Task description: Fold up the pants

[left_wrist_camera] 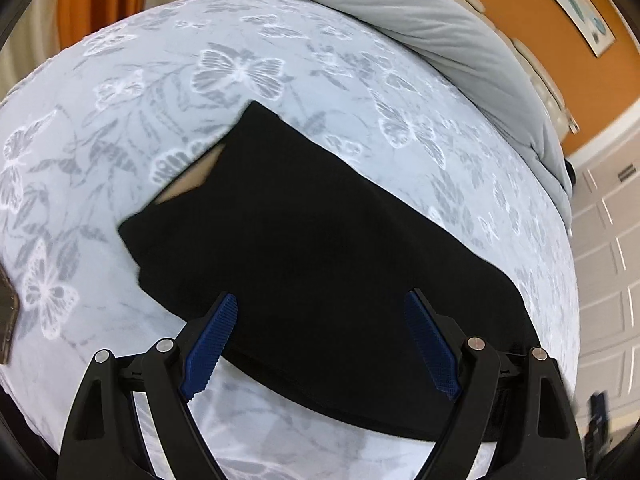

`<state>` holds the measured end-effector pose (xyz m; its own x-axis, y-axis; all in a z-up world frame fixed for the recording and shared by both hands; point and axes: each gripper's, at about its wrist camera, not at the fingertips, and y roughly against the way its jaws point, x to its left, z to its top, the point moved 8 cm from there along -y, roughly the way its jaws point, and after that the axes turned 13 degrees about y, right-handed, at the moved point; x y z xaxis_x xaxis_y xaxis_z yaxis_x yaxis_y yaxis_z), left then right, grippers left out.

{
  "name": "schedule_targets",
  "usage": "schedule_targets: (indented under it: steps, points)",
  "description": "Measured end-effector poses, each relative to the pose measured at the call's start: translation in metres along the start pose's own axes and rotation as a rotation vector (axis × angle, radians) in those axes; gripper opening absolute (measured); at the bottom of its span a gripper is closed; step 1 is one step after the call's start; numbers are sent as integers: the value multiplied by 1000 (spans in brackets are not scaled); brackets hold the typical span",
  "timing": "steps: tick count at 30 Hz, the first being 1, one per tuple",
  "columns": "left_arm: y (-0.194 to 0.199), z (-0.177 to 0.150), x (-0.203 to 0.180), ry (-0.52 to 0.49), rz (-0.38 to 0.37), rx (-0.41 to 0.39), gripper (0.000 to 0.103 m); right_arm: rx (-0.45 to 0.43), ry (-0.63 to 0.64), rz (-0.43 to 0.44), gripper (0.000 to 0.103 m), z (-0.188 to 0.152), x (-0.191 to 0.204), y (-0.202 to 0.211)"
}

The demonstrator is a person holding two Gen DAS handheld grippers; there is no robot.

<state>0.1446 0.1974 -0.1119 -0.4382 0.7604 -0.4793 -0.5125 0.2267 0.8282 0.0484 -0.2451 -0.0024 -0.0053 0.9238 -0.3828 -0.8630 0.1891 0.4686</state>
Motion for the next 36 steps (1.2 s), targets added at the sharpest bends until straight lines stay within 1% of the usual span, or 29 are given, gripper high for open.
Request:
schedule_targets:
  steps: [1,2,4,6,8,9,10,11,12,13,14,15,16,18,20,21,22,23,24,26,27,28,29,30,31,32,33,34,36]
  points:
    - [-1,-4,-4,-7,-14,16,83,-4,0,19,66,3,1,-1]
    - [-1,-7,-7,-13,-22,26,83,27,-9,113,73,-1,12,-4]
    - [-3,-12,-12,-33,-24,34,83,127,-37,304,74,-19,49,-25]
    - [-6,-16,-16,-51,-19,42,83,231,19,409,73,-38,90,-43]
    - [-8,-20,-18,-54,-24,57,83,289,98,412,61,-53,116,-61]
    - [-8,-22,-20,-56,-30,64,83,321,124,427,49,-62,127,-72]
    - [-8,-23,-20,-59,-33,66,83,345,125,437,40,-68,132,-81]
    - [-7,-23,-20,-64,-35,65,83,335,114,433,38,-68,136,-85]
    - [-5,-24,-20,-66,-35,62,83,328,109,434,24,-67,134,-87]
    - [-4,-23,-19,-69,-34,59,83,331,120,424,14,-62,132,-90]
    - [-3,-23,-17,-68,-34,59,83,327,102,426,9,-55,132,-90]
    - [-2,-21,-15,-62,-34,58,83,307,54,450,9,-44,129,-86]
    - [-1,-20,-12,-54,-32,56,83,282,27,459,9,-34,128,-82]
    - [2,-15,-6,-33,-35,48,83,191,-2,497,8,-4,133,-61]
    - [5,-8,0,-11,-35,34,83,161,8,552,9,9,156,-52]
    - [6,-4,2,-1,-34,29,83,171,15,569,11,8,167,-57]
    - [7,1,7,17,-36,22,83,206,30,584,14,0,182,-66]
    - [7,4,10,29,-35,19,83,292,63,592,22,-18,199,-82]
    - [6,9,15,49,-32,16,83,347,79,577,23,-32,206,-92]
    - [7,22,35,135,-34,15,83,294,76,561,23,-22,198,-82]
    - [8,27,46,184,-42,17,83,269,83,548,27,-13,188,-73]
    - [10,32,57,236,-48,19,83,235,86,528,34,-5,178,-64]
    - [11,37,67,275,-48,17,83,184,97,473,59,1,159,-53]
    - [14,41,78,313,-44,4,83,155,118,427,76,1,145,-45]
    - [16,43,83,323,-39,-4,83,151,148,409,75,-4,139,-40]
    - [17,45,87,326,-28,-11,83,160,176,396,72,-10,136,-40]
    - [18,46,88,318,-26,-12,83,175,198,394,62,-16,138,-44]
    - [18,46,86,309,-27,-9,83,191,215,402,59,-23,141,-46]
    - [17,44,82,293,-28,-2,83,221,245,430,57,-35,156,-53]
